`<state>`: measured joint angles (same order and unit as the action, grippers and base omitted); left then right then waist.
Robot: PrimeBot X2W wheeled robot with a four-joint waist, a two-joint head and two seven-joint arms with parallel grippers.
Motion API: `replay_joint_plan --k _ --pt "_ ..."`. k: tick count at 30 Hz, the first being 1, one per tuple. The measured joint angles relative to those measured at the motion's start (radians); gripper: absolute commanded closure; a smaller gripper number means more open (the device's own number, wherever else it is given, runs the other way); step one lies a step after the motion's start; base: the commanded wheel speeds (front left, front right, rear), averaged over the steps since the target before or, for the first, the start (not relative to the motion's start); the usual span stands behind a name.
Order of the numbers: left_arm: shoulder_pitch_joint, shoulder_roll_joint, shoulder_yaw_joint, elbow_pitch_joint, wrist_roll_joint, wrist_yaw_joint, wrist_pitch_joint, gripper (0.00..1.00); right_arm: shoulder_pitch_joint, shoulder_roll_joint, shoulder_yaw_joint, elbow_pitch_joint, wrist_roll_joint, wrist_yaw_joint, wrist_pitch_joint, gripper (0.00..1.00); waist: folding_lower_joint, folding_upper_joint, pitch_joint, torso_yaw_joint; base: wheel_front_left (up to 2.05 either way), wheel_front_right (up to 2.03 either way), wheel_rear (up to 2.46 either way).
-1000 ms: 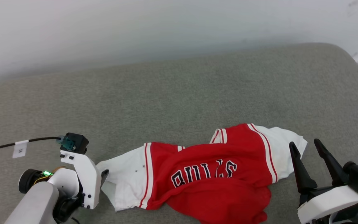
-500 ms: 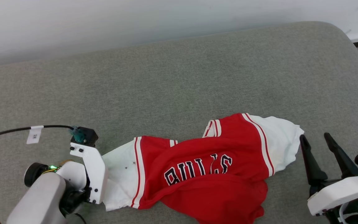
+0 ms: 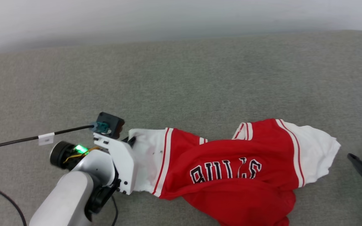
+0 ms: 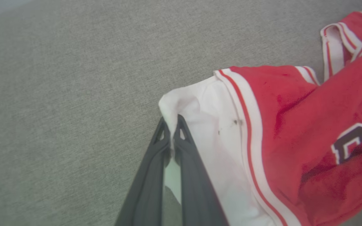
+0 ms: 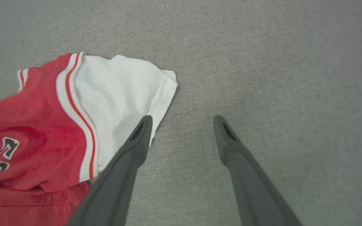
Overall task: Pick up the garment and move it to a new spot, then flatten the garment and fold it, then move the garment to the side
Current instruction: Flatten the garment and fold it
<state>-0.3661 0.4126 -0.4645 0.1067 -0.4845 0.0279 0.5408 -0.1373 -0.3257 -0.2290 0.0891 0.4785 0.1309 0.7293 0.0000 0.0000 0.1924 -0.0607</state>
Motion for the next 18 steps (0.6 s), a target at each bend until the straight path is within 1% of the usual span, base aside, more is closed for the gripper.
replay_joint_plan --k 1,5,10,13,16,18 --pt "-0.008 -0.007 -0.005 -0.018 0.007 0.0 -0.007 1.0 -0.023 -0.012 -0.007 0.022 0.01 0.0 0.04 0.0 0.0 0.0 0.006 0.011 0.0 0.0 0.0" --pt "-0.031 -0.019 -0.016 -0.075 0.024 0.003 -0.029 1.0 -0.109 -0.035 -0.016 0.105 0.014 0.0 0.124 0.0 0.0001 0.0 0.041 0.047 0.0 0.0 0.0" --pt "-0.058 -0.038 -0.029 -0.119 0.039 0.003 -0.049 1.0 -0.199 -0.048 -0.021 0.197 0.009 0.0 0.167 0.0 0.0 0.0 0.089 0.086 0.0 0.0 0.0" --pt "-0.063 -0.041 -0.035 -0.124 0.041 0.002 -0.058 1.0 -0.223 -0.041 -0.023 0.245 0.005 0.0 0.193 0.0 0.0001 0.0 0.113 0.103 0.0 0.0 0.0" --pt "-0.065 -0.044 -0.033 -0.123 0.039 0.003 -0.069 1.0 -0.238 -0.036 -0.027 0.27 0.008 0.0 0.216 0.0 0.0 0.0 0.127 0.115 0.0 0.0 0.0" --pt "-0.065 -0.044 -0.027 -0.12 0.035 0.011 -0.075 1.0 -0.245 -0.032 -0.024 0.273 0.01 0.0 0.232 0.73 0.0 0.0 0.132 0.116 0.0 0.0 0.0"
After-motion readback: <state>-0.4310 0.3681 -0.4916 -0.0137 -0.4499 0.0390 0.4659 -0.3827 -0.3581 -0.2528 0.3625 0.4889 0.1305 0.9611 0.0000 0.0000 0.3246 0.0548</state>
